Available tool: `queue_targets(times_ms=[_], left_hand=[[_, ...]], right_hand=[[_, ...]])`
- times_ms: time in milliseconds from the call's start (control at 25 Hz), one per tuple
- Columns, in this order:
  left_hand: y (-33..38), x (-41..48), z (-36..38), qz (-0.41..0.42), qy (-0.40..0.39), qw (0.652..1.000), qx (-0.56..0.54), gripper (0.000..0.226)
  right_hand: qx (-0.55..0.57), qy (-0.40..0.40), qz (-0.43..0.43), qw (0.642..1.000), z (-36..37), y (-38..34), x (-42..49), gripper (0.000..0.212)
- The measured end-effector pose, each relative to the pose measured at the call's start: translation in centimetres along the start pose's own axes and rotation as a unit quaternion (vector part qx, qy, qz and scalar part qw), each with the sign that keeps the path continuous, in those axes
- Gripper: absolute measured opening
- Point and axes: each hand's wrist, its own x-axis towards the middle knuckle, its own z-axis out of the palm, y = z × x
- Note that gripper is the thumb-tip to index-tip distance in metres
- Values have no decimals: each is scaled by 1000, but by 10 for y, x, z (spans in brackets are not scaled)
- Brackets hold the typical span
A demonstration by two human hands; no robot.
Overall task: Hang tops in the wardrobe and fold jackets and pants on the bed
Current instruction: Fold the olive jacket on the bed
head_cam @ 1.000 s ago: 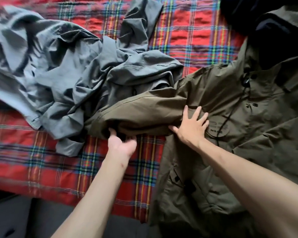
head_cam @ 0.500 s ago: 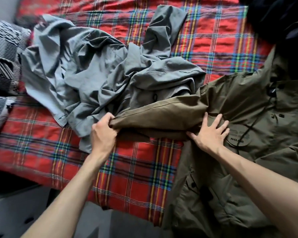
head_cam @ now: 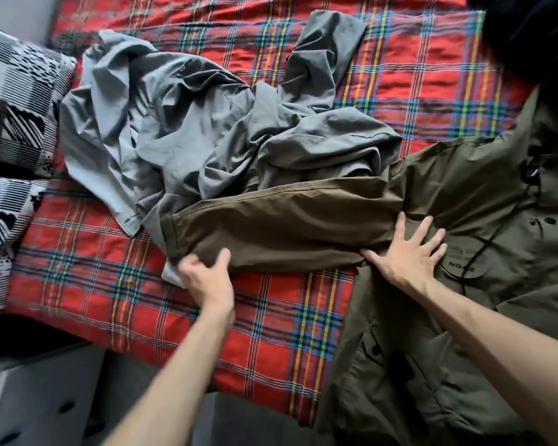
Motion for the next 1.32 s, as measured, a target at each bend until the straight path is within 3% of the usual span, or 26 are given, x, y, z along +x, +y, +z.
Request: queue_targets(times_ms=[40,80,160,200,280,400,520,560,640,720,800,880,920,960,1000,1040,1080,1160,1200,1240,1320], left_hand=[[-18,-13,11,-161,-36,977,-135,73],[-26,-17,19,-281,-77,923,-250,72],[-28,-6,30,-344,-115,843,-397,57],[-24,1,31,-333,-102,835,-426,49],[-10,6,26,-298,-71,837,-454,36],[24,-15,6,-208,16,887,-413,24],[82,-50,-11,-64,79,924,-370,28],[104,-69,-14,-3,58,926,-373,28],[142,-124,-11,120,-33,903,-411,27],[159,-194,6,184,-181,877,-406,23],[152,-264,30,225,-380,840,-316,22],[113,-316,64,333,-573,744,-84,13],[85,-335,83,432,-607,664,70,17],[53,-347,100,502,-609,585,186,28],[23,-354,117,529,-597,543,263,33],[1,-358,128,506,-576,570,294,34],[-16,-362,135,465,-546,637,282,33],[-34,-353,142,321,-460,801,210,28],[-40,-348,145,243,-410,860,183,28],[-40,-342,148,195,-360,895,178,31],[-38,-328,154,165,-284,925,193,43]], right_hand=[[0,0,1,1000,2,0,2,116],[-1,-4,2,1000,3,-1,4,117],[0,-29,8,1000,4,-2,9,119],[4,-43,10,999,4,-3,10,121],[11,-65,18,998,4,-4,11,124],[31,-107,18,994,-10,-4,10,122],[184,-134,-27,973,-41,14,3,93],[293,-152,-44,943,-58,26,-5,79],[512,-184,-46,838,-98,65,-32,62],[639,-208,-25,740,-141,113,-64,59],[727,-225,-28,648,-172,170,-90,59],[816,-251,-40,519,-196,236,-118,63],[835,-255,-16,487,-194,270,-130,64],[824,-237,22,513,-184,300,-141,62],[768,-200,85,602,-164,331,-149,56],[687,-162,152,692,-139,357,-155,47],[599,-126,201,765,-112,377,-161,43],[461,-84,196,861,-64,395,-163,55],[416,-70,179,889,-50,396,-165,56],[383,-49,183,904,-43,394,-164,55],[351,-2,171,921,-39,383,-166,56]])
